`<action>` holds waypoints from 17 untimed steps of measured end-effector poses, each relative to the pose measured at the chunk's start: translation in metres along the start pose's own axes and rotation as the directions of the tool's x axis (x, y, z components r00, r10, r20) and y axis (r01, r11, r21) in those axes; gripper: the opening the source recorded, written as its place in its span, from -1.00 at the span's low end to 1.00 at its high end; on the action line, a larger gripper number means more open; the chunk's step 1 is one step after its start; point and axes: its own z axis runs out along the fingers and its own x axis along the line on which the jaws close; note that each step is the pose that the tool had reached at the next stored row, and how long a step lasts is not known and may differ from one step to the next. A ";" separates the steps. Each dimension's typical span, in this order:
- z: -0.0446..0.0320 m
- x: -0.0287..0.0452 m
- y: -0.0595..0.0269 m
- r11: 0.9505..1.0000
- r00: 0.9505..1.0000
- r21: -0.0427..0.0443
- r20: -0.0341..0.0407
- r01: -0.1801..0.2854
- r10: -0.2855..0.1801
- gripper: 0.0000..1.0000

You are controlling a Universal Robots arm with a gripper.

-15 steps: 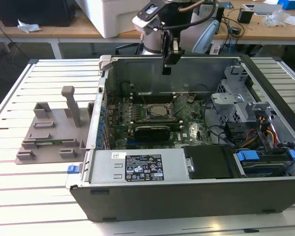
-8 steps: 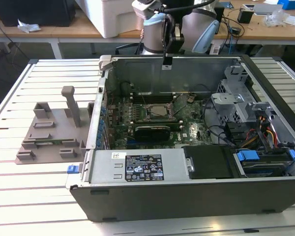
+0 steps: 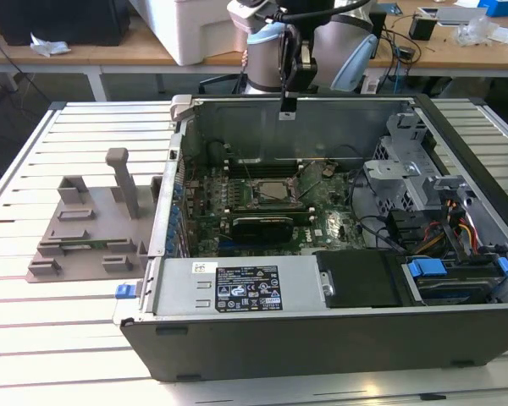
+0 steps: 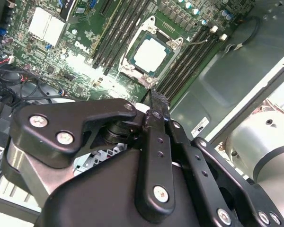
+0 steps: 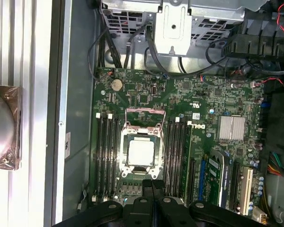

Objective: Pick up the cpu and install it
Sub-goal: 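Place the cpu into insertion slot, then close the cpu cover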

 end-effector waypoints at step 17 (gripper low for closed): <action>0.0147 -0.0021 0.0516 1.000 1.000 0.010 0.001 0.000 0.000 -0.79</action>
